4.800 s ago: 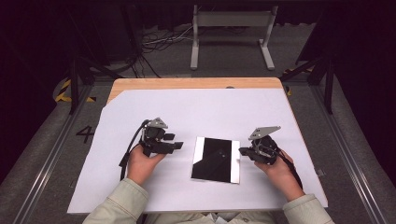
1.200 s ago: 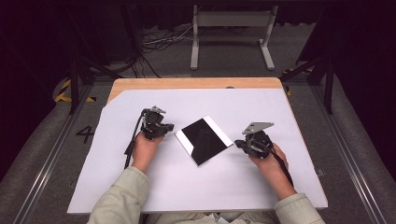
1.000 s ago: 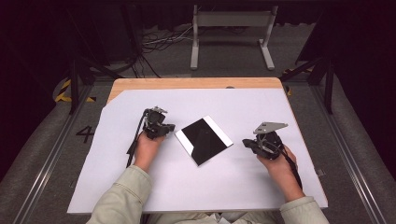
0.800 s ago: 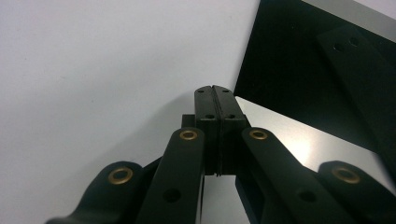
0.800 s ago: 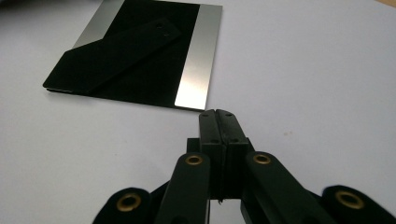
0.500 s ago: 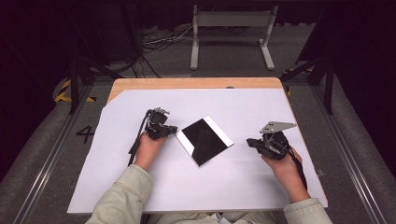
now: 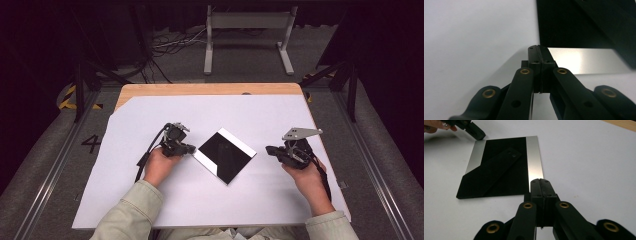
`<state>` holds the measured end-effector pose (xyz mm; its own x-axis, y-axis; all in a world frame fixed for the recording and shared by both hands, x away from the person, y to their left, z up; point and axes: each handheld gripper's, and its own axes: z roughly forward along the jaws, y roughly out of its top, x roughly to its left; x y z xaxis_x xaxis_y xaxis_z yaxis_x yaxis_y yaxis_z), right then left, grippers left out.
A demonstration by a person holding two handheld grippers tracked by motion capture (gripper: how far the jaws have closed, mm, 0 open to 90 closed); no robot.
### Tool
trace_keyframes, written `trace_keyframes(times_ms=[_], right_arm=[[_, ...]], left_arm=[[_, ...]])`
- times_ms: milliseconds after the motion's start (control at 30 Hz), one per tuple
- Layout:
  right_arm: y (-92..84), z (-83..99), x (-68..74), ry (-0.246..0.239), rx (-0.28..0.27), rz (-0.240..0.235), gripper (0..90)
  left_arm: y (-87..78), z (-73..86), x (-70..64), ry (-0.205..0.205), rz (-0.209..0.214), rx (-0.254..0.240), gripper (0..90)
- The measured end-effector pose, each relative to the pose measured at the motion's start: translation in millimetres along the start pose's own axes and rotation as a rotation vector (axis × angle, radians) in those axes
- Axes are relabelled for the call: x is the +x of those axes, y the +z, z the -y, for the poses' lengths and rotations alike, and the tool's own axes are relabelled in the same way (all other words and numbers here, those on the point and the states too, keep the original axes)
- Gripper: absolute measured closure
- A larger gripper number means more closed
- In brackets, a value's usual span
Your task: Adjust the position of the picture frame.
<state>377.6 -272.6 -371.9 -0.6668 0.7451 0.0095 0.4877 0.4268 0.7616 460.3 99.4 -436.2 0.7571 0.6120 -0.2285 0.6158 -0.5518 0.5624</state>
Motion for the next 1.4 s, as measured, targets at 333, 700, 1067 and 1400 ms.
trace_keyframes(times_ms=[333,700,1067,1400], right_arm=[[-3.9,-1.6,-0.4,0.011,-0.014,-0.007,89.9],[-6.6,-3.5,-1.4,0.018,-0.021,-0.011,90.0],[-8.5,-3.4,-3.2,0.020,-0.027,-0.007,90.0],[-10.6,-2.9,-4.5,0.025,-0.028,-0.003,90.0]], left_arm=[[6.3,0.5,-36.0,0.102,0.059,0.065,90.0],[15.9,-2.3,-74.2,0.190,0.145,0.114,90.0],[28.4,-4.0,-99.1,0.239,0.196,0.083,90.0],[35.5,-5.9,-109.9,0.257,0.198,0.053,90.0]])
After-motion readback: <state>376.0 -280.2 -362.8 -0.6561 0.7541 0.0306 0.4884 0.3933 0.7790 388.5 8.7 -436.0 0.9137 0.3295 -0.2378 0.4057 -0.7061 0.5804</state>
